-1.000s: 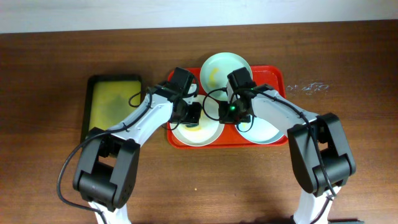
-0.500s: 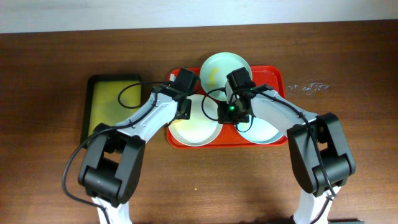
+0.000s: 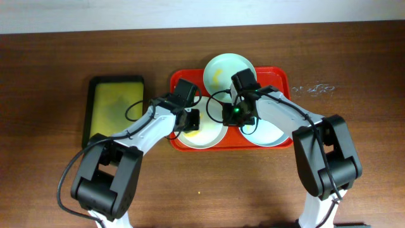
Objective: Clean dirty plates on tray and stack at the side
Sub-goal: 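Scrub the white plate with the sponge in the left gripper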
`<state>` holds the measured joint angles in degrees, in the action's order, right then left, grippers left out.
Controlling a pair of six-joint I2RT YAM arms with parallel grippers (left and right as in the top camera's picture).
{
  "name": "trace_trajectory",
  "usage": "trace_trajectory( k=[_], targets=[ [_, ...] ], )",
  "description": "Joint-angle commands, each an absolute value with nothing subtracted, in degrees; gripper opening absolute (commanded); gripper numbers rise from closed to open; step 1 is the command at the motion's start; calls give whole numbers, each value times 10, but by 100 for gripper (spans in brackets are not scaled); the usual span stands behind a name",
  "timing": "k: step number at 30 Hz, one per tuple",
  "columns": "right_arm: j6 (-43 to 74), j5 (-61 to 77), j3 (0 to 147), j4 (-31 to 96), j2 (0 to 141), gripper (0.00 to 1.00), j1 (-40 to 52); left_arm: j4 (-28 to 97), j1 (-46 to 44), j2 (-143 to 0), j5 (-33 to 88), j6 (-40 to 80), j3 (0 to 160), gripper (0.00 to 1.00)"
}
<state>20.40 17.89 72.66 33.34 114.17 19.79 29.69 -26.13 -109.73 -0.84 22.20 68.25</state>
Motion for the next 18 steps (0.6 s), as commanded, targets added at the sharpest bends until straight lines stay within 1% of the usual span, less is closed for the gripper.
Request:
trace_trajectory(
  k=[1,2,4,5,8,9,10,16,17,18],
  targets=[
    [197,174,732,337,1149,4,195,309,-255,-1091,-221,229,669,0],
    [197,174,732,337,1149,4,195,321,-255,-1080,-250,228,679,0],
    [197,174,732,336,1149,4,195,321,-255,-1059,-245,227,688,0],
    [197,174,732,336,1149,4,195,312,-255,-1046,-196,227,689,0],
    [197,174,732,336,1149,4,195,256,-255,-1046,46,229,688,0],
    [197,174,732,336,1149,4,195,239,-255,-1046,95,239,688,0],
    [197,174,732,334,1149,4,195,232,-255,-1046,108,266,688,0],
    [197,174,732,330,1149,4,195,214,-280,-1095,109,269,685,0],
    [197,174,732,330,1149,4,195,219,-280,-1100,69,269,685,0],
    [197,174,732,330,1149,4,195,229,-280,-1099,-2,269,685,0]
  ],
)
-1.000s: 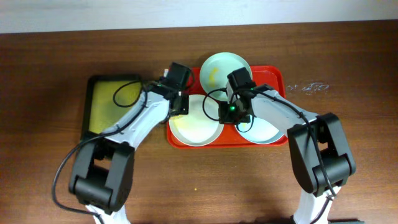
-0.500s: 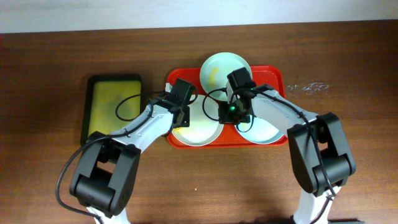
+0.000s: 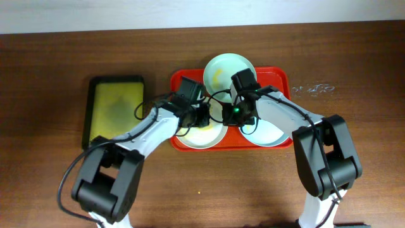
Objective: Clean dirty plates on tray and stack at the side
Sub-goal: 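Scrub the white plate with the sponge in the left gripper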
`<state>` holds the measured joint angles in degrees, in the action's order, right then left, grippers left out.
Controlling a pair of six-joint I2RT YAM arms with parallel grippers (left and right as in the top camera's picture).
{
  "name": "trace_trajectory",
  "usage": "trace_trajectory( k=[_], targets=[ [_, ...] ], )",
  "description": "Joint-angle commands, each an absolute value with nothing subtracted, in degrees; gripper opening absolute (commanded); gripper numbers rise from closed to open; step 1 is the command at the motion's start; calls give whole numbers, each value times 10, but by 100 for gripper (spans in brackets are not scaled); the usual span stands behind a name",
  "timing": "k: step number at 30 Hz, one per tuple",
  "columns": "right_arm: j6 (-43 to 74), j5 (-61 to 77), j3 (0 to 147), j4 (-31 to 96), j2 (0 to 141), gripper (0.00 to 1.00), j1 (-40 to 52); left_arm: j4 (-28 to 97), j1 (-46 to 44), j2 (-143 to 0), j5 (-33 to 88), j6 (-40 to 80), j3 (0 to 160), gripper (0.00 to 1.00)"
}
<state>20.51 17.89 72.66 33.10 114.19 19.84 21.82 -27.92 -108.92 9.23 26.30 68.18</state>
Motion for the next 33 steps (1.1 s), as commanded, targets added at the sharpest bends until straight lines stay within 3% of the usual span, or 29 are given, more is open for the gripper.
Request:
trace_trajectory(
  k=[1,3,5,9,15,21,24,27,33],
  targets=[
    [197,174,732,331,1149,4,195,237,-280,-1099,-54,269,685,0],
    [197,174,732,332,1149,4,195,275,-280,-1097,-194,245,694,0],
    [197,174,732,332,1149,4,195,309,-280,-1085,-220,239,717,0],
    [197,174,732,332,1149,4,195,305,-280,-1055,37,258,723,0],
    [197,174,732,332,1149,4,195,307,-302,-1109,105,286,705,0],
    [197,174,732,332,1149,4,195,395,-302,-1130,-183,287,705,0],
    [197,174,732,332,1149,4,195,408,-286,-1130,-254,287,708,0],
    [197,174,733,332,1148,4,195,412,-262,-1113,-237,287,739,0],
    [164,122,833,439,1129,4,199,420,-237,-989,-78,258,797,0]
  ],
)
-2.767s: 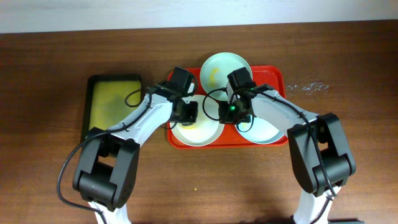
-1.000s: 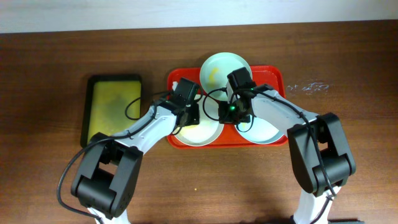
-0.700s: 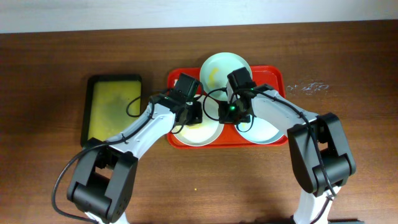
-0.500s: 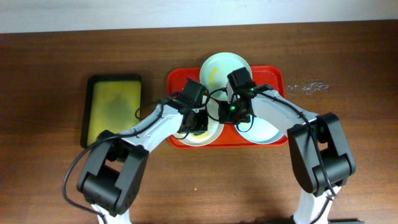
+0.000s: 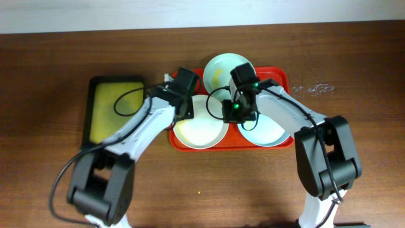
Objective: Clean dirty plates on tray and stack at the side
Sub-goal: 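Scrub the white plate with the sponge in the left gripper, then lift the white plate with the right gripper, place it right of tray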
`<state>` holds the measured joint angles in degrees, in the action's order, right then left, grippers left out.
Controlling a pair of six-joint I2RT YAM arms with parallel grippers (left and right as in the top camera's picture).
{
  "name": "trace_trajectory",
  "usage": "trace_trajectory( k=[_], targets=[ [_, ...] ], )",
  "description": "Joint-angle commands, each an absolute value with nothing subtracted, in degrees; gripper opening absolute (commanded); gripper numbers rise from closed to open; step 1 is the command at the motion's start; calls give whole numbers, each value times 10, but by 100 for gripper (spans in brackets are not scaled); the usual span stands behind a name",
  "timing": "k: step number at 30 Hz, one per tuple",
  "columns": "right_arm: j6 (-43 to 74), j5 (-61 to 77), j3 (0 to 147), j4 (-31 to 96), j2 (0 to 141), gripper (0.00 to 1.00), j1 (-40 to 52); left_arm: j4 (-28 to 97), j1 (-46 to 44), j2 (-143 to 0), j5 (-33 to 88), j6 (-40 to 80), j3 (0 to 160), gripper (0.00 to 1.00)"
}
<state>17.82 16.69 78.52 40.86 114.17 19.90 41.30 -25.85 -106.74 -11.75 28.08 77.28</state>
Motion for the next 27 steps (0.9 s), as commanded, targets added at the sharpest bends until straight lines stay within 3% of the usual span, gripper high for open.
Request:
trace_trajectory(
  k=[1,7,10,15,17,21,22,24,27],
  targets=[
    [160,67,867,478,1127,4,210,429,-223,-964,-79,256,797,0],
    [158,-391,1088,693,1127,4,365,516,-16,-894,-79,256,796,0],
    [55,-692,1100,693,1127,4,469,522,32,-895,-79,256,796,0],
    [-173,-894,1100,582,1127,4,548,525,32,-895,-77,256,796,0],
    [-241,-899,1100,552,1127,4,555,527,32,-895,-77,256,796,0],
    [-240,-890,1100,550,1128,4,555,527,32,-895,-77,256,796,0],
    [-223,-839,1100,552,1128,4,555,526,32,-895,-77,256,796,0],
    [-137,-491,1089,632,1133,4,527,527,32,-895,-74,256,796,0],
    [-38,-483,1063,653,1142,4,468,528,32,-895,-65,256,796,0]
  ],
)
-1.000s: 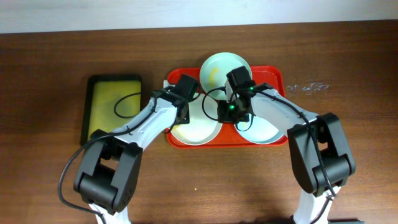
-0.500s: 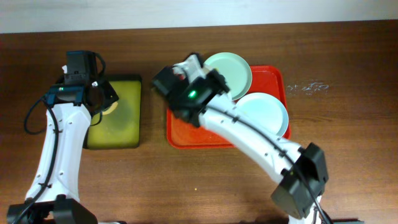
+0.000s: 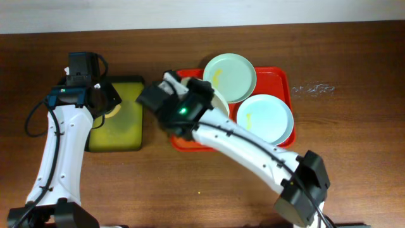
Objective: Clean dirty plates on tray and stack at the side
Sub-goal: 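Lift the white plate with the right gripper, place it right of tray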
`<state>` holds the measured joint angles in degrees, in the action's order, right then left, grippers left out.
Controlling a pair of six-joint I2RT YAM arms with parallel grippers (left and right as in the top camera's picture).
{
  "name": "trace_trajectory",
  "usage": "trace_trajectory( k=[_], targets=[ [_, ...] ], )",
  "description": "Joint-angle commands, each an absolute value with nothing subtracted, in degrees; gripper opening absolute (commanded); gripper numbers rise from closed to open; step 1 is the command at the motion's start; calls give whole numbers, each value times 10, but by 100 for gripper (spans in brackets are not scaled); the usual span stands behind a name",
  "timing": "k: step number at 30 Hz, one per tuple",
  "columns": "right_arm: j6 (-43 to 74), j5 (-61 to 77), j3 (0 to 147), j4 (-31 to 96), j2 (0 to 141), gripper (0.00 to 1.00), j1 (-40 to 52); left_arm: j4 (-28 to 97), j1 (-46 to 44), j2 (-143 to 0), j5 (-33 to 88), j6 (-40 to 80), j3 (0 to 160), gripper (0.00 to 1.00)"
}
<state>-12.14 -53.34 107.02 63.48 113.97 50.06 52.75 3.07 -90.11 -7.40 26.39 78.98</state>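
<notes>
On the red tray (image 3: 281, 79) lie a pale green plate (image 3: 231, 76) with a yellow smear at the back and a light blue plate (image 3: 269, 119) with a yellow smear at the right. A cream plate's rim (image 3: 221, 103) shows just beside my right arm, which covers the rest. My right gripper (image 3: 155, 96) reaches left past the tray's left edge; its jaws are hidden under the wrist. My left gripper (image 3: 104, 104) hangs over the left part of the yellow-green pad (image 3: 123, 117); its fingers are not clear enough to read.
The yellow-green pad sits in a dark shallow tray (image 3: 114, 147) left of the red tray. Bare brown wooden table (image 3: 202, 190) runs along the front and to the right of the red tray. A pale wall edge lies at the back.
My left gripper has gone from the cream plate's left rim to over the yellow-green pad. My right arm has swung from between the plates to the red tray's left edge, now covering the cream plate.
Both grippers first stood over the tray's middle, the left at the cream plate, the right between the plates. The left then sat on the cream plate's upper left rim. Now the left is over the pad and the right reaches across the cream plate.
</notes>
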Motion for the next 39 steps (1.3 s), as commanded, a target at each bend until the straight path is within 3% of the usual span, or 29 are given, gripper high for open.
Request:
trace_trajectory(
  k=[1,3,5,7,9,12,15,20,22,24,28,32,33,35,39],
  targets=[
    [0,-541,1074,667,1129,4,468,527,32,-895,-63,256,796,0],
    [38,-557,1098,644,1075,4,446,527,32,-895,-63,256,796,0],
    [70,-445,1098,632,1044,4,377,528,32,-895,-63,256,796,0],
    [86,-121,1098,637,1046,4,169,527,32,-895,-62,256,796,0],
    [86,72,1095,636,1077,4,-15,527,32,-895,-62,256,796,0],
    [84,120,1089,631,1132,4,-199,526,30,-896,-51,257,795,0],
    [84,119,1059,591,1185,4,-286,523,30,-901,-51,257,795,0],
    [87,65,1014,528,1223,4,-300,522,30,-914,-51,257,795,0],
    [87,62,1014,530,1223,16,-300,521,30,-914,-31,257,795,0],
    [87,67,1014,531,1223,34,-300,519,30,-914,-23,256,795,0],
    [60,256,1014,495,1223,39,-271,519,30,-914,-23,257,795,0],
    [43,274,1014,439,1223,49,-131,519,30,-914,-23,257,795,0],
    [43,223,1014,428,1223,48,-67,519,30,-914,-23,257,795,0],
    [43,118,1010,408,1223,59,13,519,30,-914,-23,257,795,0],
    [50,68,1007,339,1248,63,90,519,30,-914,-23,257,795,0]
  ],
)
